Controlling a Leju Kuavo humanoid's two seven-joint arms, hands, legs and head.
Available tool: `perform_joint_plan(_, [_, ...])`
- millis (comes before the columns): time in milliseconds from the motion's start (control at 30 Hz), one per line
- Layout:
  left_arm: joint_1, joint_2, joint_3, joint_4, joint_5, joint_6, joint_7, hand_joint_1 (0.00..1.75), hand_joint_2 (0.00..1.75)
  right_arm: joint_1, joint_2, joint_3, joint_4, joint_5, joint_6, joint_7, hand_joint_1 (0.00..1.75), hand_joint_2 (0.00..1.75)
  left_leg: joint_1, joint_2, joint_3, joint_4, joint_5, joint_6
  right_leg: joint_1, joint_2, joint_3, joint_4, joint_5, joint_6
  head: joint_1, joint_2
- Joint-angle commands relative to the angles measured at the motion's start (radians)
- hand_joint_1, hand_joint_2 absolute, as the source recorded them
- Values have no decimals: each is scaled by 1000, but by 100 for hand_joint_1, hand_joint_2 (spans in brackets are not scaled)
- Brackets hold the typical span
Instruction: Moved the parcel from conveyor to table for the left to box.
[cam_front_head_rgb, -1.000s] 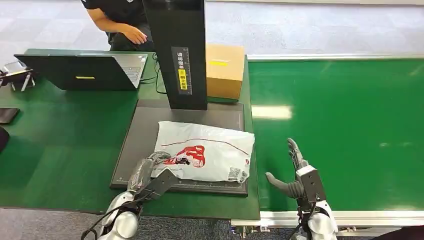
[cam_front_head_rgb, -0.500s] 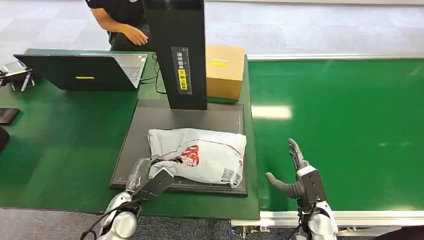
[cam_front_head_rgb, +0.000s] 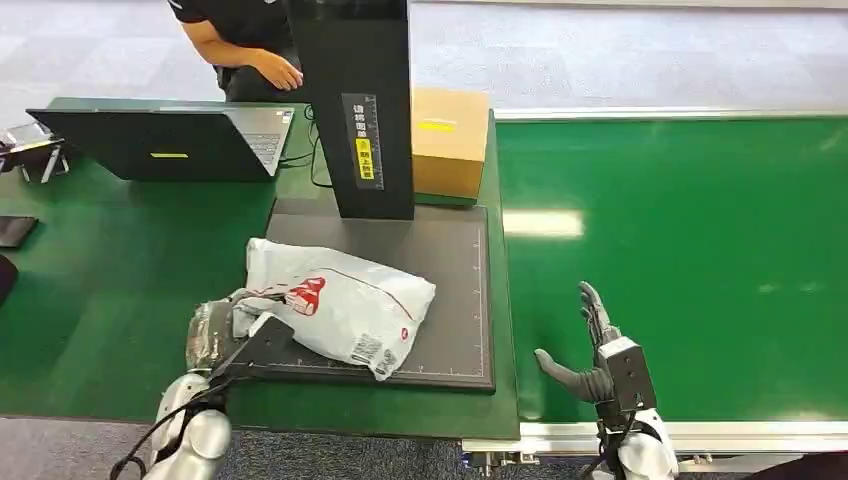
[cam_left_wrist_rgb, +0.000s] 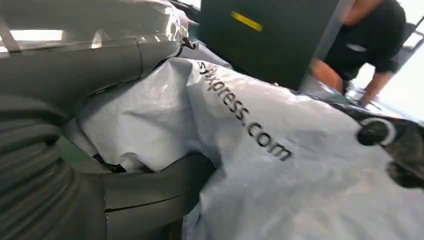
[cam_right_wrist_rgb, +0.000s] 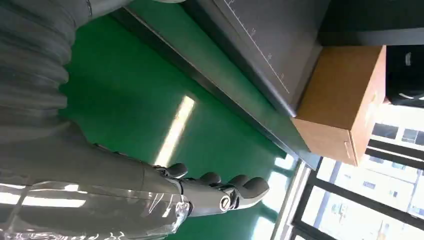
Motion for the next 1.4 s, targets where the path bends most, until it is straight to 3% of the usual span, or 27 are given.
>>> perform_joint_plan(33, [-53, 41, 208, 27, 21, 76, 25, 175, 175, 18, 8, -39, 0, -4, -1, 0, 0, 175, 1, 1, 1, -1, 0, 0, 1, 0, 2, -2, 0, -2, 0, 0])
perform_joint_plan(467, [-73, 38, 449, 58, 153, 227, 17, 175, 175, 68, 25, -45, -56, -16, -11, 19, 0, 175, 1, 1, 2, -2, 0, -1, 1, 0, 2, -2, 0, -2, 0, 0])
perform_joint_plan(1033, [-101, 44, 574, 95, 164, 400, -42, 175, 175, 57, 27, -28, -49, -18, -24, 33, 0, 175, 1, 1, 2, -2, 0, -1, 1, 0, 2, -2, 0, -2, 0, 0])
perform_joint_plan(1100, [-111, 24, 614, 77, 180, 423, -121, 175, 175, 52, 28, -23, -50, -18, -27, 36, 0, 175, 1, 0, 1, -1, 0, -1, 1, 0, 1, -1, 0, -2, 0, 0])
perform_joint_plan(1367, [-132, -21, 681, 63, 198, 423, -214, 175, 175, 48, 25, -21, -45, -18, -29, 37, 0, 175, 0, 0, 1, -1, 0, 0, 1, -1, 1, -1, 0, -2, 0, 0])
perform_joint_plan(1400, [-130, -21, 671, 65, 230, 423, -224, 0, 175, 48, 24, -20, -44, -18, -29, 37, 0, 175, 0, 0, 1, -2, 0, 0, 1, -1, 2, -2, 0, -2, 0, 0])
